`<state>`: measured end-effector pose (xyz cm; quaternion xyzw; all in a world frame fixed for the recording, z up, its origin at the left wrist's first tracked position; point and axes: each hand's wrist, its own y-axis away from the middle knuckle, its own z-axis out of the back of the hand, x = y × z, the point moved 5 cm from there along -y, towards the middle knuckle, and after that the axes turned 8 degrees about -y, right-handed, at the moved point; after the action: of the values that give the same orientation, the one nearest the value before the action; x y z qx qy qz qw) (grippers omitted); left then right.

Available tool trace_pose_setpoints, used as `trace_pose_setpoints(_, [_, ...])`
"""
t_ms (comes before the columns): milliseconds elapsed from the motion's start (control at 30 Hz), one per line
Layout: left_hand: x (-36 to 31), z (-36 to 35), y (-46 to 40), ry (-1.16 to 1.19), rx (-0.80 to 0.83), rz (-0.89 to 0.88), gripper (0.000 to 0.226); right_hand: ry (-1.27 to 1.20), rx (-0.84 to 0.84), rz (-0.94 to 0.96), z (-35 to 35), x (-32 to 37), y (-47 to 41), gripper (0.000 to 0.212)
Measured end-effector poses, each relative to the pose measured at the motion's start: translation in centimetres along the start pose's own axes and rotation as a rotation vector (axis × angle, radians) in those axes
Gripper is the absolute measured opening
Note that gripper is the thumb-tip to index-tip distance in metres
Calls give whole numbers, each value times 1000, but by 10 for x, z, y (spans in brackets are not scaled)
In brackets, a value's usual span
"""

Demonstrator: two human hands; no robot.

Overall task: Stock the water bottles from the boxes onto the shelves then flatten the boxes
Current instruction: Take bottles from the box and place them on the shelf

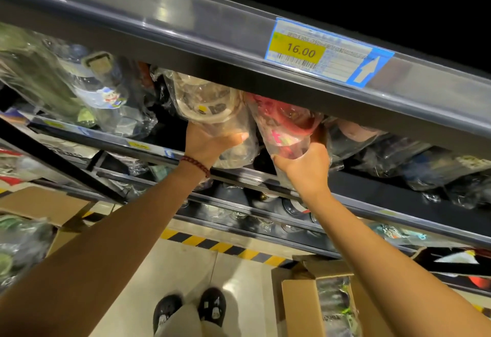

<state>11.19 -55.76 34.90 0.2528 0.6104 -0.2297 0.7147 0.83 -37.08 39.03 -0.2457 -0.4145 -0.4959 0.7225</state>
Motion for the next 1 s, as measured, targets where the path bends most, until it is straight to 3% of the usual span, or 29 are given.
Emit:
trace_pose_setpoints(133, [1, 10, -3, -32, -16, 16, 56, 97, 14, 30, -3, 4, -4, 49])
trace_pose_setpoints(233, [3, 19, -8, -34, 1, -6, 45, 119, 37, 27, -1, 5, -8, 50])
trace_pose_setpoints(367, [-2, 30, -10, -47, 32, 0, 51, -53, 52, -7, -8, 2, -8, 40])
trace_pose_setpoints(533, [-1, 43, -16, -129, 64, -3, 93, -331, -52, -26, -26, -2, -1, 43])
trace_pose_setpoints(633, [2, 52, -25, -171, 52, -26, 97, -415, -64, -20, -42, -7, 0, 40])
trace_pose_setpoints(700, [1, 55, -27, -185, 50, -52, 95, -418, -74, -23, -55, -14, 0, 52])
trace_pose_setpoints(833, [3, 57, -31, -259, 69, -84, 75, -462, -101, -52, -76, -22, 2, 67])
trace_pose_setpoints(1000, [4, 65, -36, -318, 37, -164, 86, -479, -126, 4, -89, -22, 1, 83])
